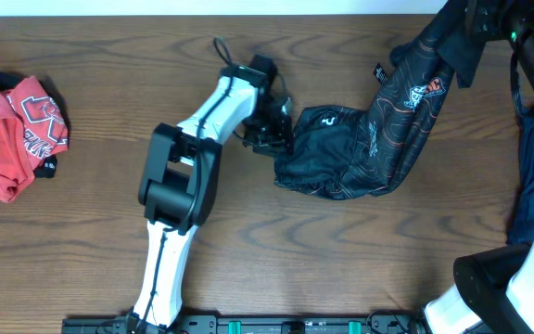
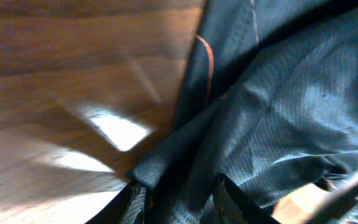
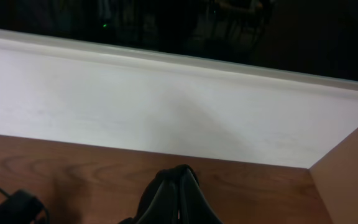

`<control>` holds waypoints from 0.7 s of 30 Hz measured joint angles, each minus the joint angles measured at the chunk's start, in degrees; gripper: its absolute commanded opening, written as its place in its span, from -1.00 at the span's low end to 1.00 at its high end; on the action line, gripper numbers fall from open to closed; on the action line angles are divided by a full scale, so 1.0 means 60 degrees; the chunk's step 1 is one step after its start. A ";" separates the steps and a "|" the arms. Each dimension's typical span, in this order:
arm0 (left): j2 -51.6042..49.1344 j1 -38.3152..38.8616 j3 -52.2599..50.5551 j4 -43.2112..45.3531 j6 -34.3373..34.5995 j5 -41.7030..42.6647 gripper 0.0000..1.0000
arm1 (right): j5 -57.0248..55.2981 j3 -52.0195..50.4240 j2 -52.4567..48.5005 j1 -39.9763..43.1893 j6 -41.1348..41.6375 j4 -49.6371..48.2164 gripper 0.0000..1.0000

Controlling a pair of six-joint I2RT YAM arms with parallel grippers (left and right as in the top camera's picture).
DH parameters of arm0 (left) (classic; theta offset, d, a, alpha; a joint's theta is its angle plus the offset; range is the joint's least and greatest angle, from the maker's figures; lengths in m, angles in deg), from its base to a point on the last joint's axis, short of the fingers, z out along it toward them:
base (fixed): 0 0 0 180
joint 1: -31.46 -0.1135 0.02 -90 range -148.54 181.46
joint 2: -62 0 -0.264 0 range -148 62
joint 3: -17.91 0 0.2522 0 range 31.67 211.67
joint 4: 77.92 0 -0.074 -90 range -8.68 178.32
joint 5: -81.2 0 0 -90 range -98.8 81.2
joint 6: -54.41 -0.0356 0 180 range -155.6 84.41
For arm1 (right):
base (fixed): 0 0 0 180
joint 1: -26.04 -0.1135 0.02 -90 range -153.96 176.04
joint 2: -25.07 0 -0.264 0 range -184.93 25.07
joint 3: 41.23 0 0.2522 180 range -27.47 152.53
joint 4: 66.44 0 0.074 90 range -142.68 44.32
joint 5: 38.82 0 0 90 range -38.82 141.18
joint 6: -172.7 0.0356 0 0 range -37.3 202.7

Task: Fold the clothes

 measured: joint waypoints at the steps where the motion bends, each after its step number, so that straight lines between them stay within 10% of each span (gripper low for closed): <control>1: 0.0011 0.0102 0.0007 -0.0007 0.0087 -0.0237 -0.88 | 0.0004 0.0000 0.0000 0.0000 0.0000 0.0022 -0.98; 21: 0.1504 -0.0535 0.1545 -0.1942 0.0353 -0.4218 -0.88 | 0.0215 0.0000 0.0000 0.0000 0.0000 0.0273 -0.98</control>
